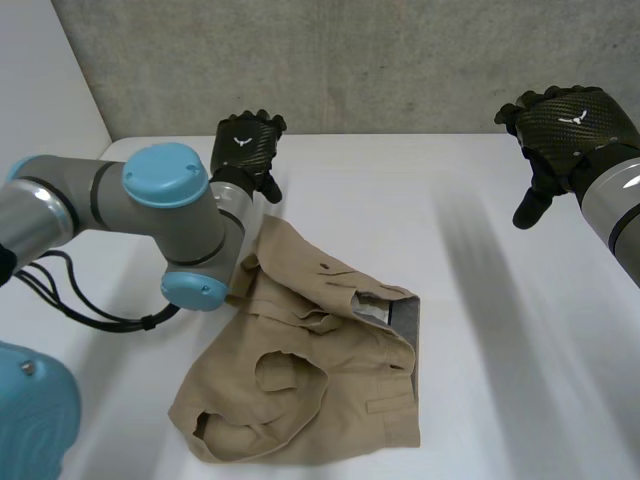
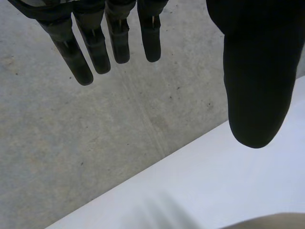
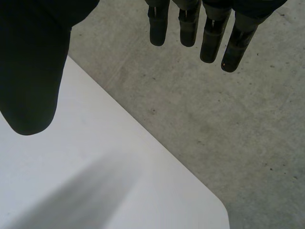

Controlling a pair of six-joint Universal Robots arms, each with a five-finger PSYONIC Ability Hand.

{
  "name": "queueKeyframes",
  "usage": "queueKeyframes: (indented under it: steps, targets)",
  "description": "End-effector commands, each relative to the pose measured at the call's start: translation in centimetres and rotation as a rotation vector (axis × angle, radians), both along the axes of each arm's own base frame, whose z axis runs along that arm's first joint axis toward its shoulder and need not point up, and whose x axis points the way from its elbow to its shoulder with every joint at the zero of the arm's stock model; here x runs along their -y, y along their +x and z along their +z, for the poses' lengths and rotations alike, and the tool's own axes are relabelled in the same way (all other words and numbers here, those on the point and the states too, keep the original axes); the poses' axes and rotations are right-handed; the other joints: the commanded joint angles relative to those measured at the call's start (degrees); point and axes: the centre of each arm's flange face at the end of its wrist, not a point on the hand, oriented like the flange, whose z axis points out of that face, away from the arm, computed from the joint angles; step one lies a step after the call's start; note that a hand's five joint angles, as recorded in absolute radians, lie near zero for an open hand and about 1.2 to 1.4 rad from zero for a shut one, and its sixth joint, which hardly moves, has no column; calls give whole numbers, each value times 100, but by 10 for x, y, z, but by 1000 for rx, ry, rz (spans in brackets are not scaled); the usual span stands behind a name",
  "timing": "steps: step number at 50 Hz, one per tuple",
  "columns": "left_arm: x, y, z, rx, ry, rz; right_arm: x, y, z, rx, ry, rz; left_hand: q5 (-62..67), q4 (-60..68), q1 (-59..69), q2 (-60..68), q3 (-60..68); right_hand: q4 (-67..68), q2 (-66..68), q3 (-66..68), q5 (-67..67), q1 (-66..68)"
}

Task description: Fold the shorts.

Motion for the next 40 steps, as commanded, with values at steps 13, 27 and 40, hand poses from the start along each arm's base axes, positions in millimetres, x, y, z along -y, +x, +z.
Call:
queueKeyframes:
  steps: [13,27,40]
  targets:
    - [-169,59,37,126,219,-96,-79,20,-38,-27,295,348,-209,-280,-446,-285,-341,-371,-284,-255,-401,-52]
    - [-231,68,-10,97,471,-162,-84,64,-95,253,410,427,-75,-146,-312,-151,-207,-371,-284,-255,-401,-52]
    - [-213,65,-32,114,476,-78,-44,84,-139,263,465,277,3824,3753,3587,3748,3692,2806,2893,2922,2776,3125]
